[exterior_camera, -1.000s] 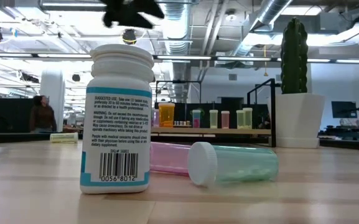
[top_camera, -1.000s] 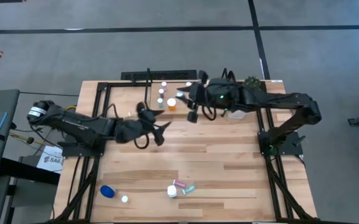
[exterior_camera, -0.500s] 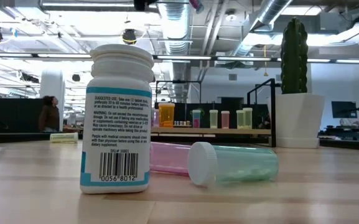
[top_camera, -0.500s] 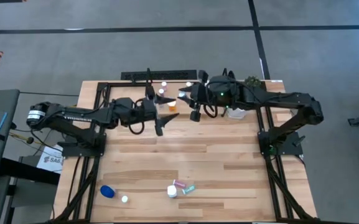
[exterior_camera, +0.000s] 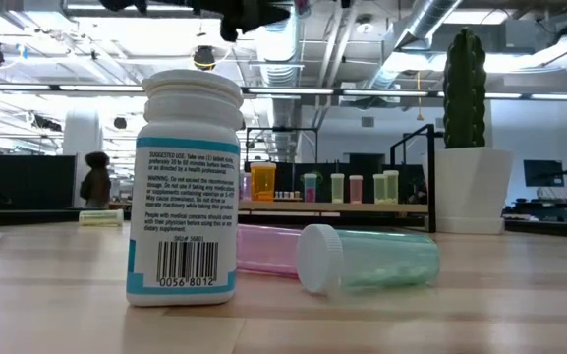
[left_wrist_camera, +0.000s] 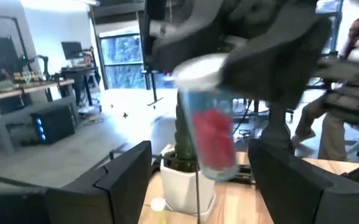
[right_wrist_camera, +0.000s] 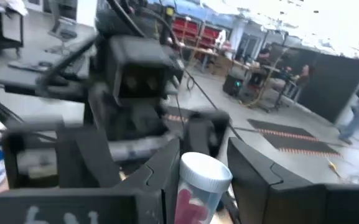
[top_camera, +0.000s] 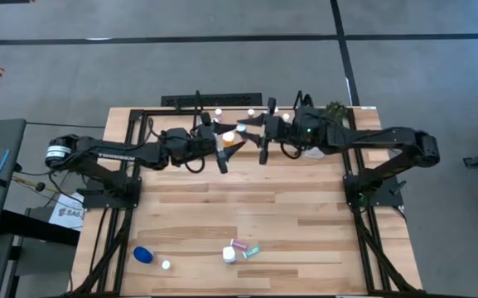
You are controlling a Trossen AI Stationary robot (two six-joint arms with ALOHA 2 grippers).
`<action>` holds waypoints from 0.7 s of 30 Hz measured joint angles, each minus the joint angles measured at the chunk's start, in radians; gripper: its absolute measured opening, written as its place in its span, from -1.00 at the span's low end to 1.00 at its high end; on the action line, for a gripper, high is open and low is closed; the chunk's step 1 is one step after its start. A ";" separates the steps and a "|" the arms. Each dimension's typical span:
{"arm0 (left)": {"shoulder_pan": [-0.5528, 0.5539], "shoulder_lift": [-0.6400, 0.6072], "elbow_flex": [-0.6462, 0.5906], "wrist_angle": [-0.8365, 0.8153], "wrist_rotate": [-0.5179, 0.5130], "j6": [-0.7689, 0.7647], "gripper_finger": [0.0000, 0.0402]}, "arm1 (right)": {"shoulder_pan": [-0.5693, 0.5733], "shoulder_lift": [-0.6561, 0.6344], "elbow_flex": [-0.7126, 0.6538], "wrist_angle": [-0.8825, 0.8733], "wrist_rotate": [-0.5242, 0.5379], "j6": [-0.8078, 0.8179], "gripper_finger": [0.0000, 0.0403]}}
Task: Pick and place medicine bottles onto shelf by color
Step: Put the blue pill bottle on the shelf
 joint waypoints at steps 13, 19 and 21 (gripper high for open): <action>0.000 0.060 0.000 0.108 0.066 -0.032 0.09 | 0.046 0.002 -0.001 0.011 0.002 -0.007 -0.33; -0.001 0.060 0.000 0.107 0.107 -0.060 -0.25 | 0.049 0.002 -0.001 0.011 0.006 -0.007 -0.33; -0.001 0.060 0.000 0.107 0.111 -0.071 -0.37 | 0.049 0.002 -0.001 0.010 0.012 -0.007 -0.33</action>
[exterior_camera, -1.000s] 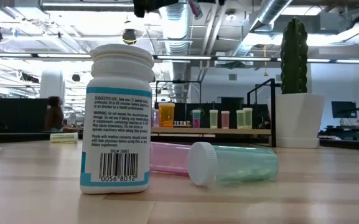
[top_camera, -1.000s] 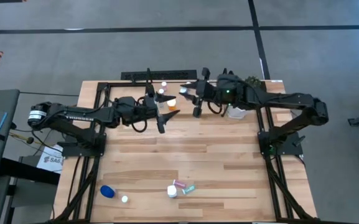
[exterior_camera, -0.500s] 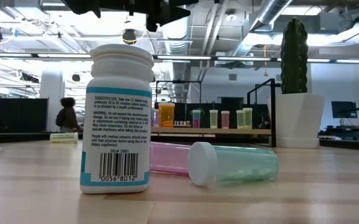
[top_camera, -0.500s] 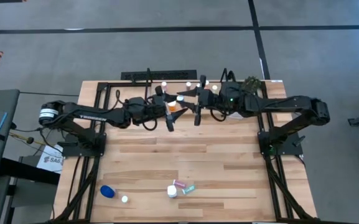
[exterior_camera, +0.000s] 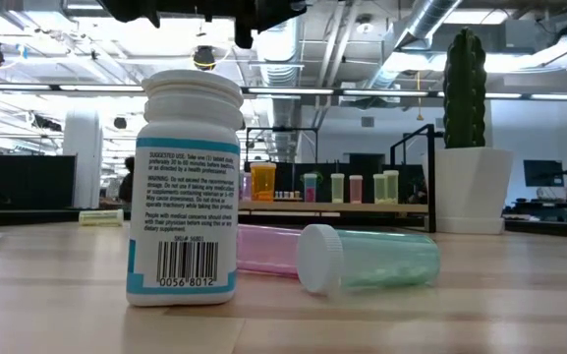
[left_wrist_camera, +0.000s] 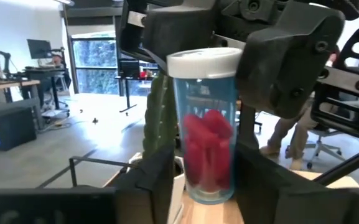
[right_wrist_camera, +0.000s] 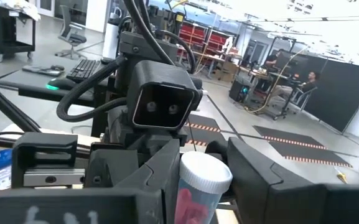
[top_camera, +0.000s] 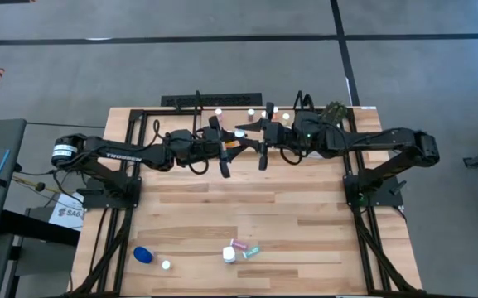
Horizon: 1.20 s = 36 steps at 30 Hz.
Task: Pick and place medicine bottles onto shelf by color
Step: Put the blue pill bottle on the shelf
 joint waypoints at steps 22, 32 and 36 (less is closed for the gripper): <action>0.001 -0.004 0.000 -0.147 -0.003 -0.071 -0.60 | 0.001 -0.011 0.273 -0.755 0.076 0.183 0.19; -0.004 -0.003 0.000 -0.299 0.217 -0.099 -0.61 | 0.002 0.007 0.340 -0.947 -0.055 0.404 0.31; -0.004 -0.002 0.000 -0.316 0.244 -0.102 -0.61 | 0.008 0.048 0.339 -0.943 -0.154 0.429 0.31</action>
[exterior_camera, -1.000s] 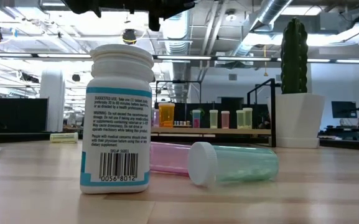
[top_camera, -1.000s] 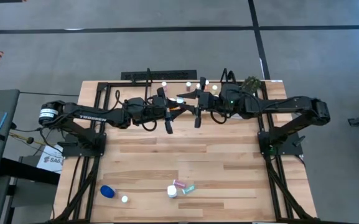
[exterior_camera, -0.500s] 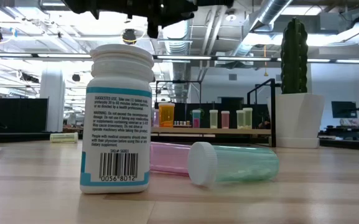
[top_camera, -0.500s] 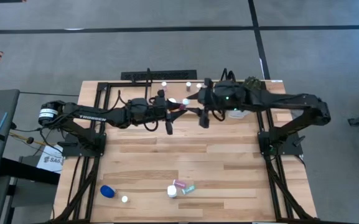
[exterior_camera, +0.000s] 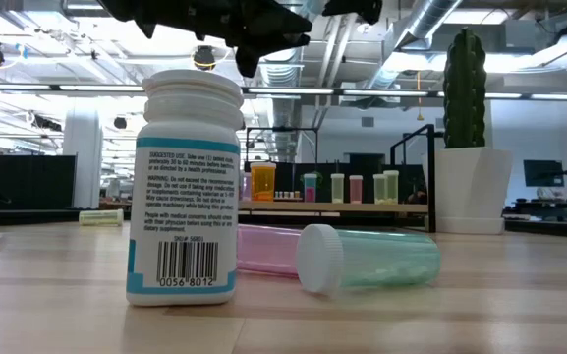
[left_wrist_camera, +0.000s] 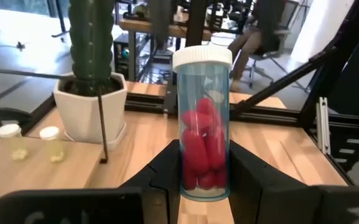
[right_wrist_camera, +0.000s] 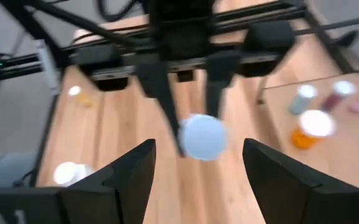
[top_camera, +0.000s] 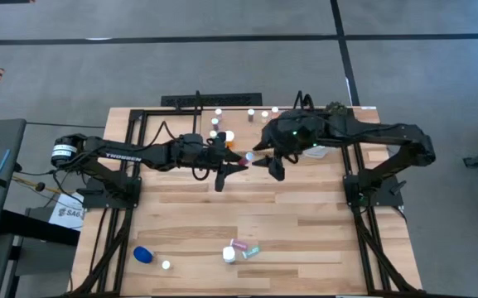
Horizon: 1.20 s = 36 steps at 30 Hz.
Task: Pick and place medicine bottles onto shelf by color
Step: Put the blue pill bottle on the shelf
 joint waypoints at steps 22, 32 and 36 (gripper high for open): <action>-0.041 0.001 0.000 -0.043 0.009 0.010 -0.61 | 0.012 0.069 0.000 0.025 -0.029 0.007 0.21; -0.041 0.001 0.000 -0.042 -0.017 0.022 -0.61 | 0.013 0.069 0.000 0.025 -0.032 0.020 -0.26; -0.040 0.002 0.000 -0.043 -0.020 0.021 -0.61 | 0.013 0.069 0.000 0.024 -0.032 0.019 -0.38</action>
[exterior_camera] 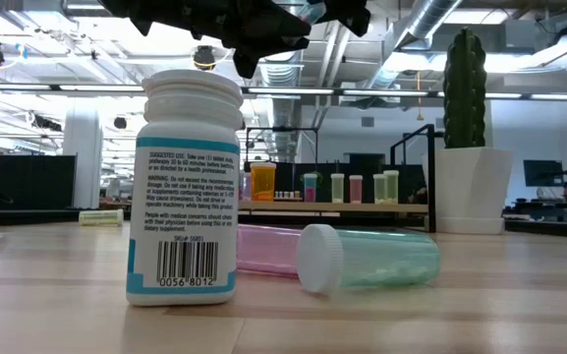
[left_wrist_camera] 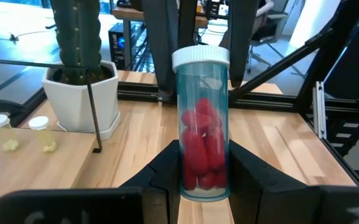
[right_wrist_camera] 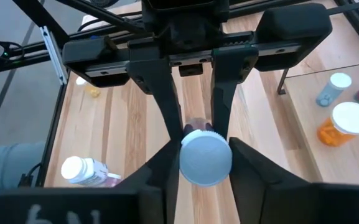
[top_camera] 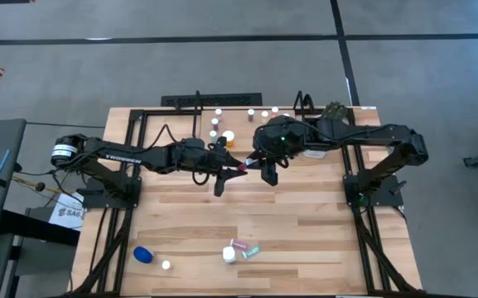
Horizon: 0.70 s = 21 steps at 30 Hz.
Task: Pick and place medicine bottles onto shelf by color
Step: Put the blue pill bottle on the shelf
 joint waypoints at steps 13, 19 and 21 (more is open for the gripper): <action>0.000 0.000 0.000 0.007 -0.105 -0.050 -0.39 | -0.044 0.000 0.000 -0.051 0.002 -0.002 -0.36; 0.000 0.000 0.000 0.004 -0.109 -0.048 -0.02 | -0.113 0.000 0.000 -0.145 -0.008 -0.026 -0.34; 0.001 0.000 0.000 -0.006 -0.107 -0.050 0.06 | -0.141 0.000 0.000 -0.160 -0.001 -0.045 -0.34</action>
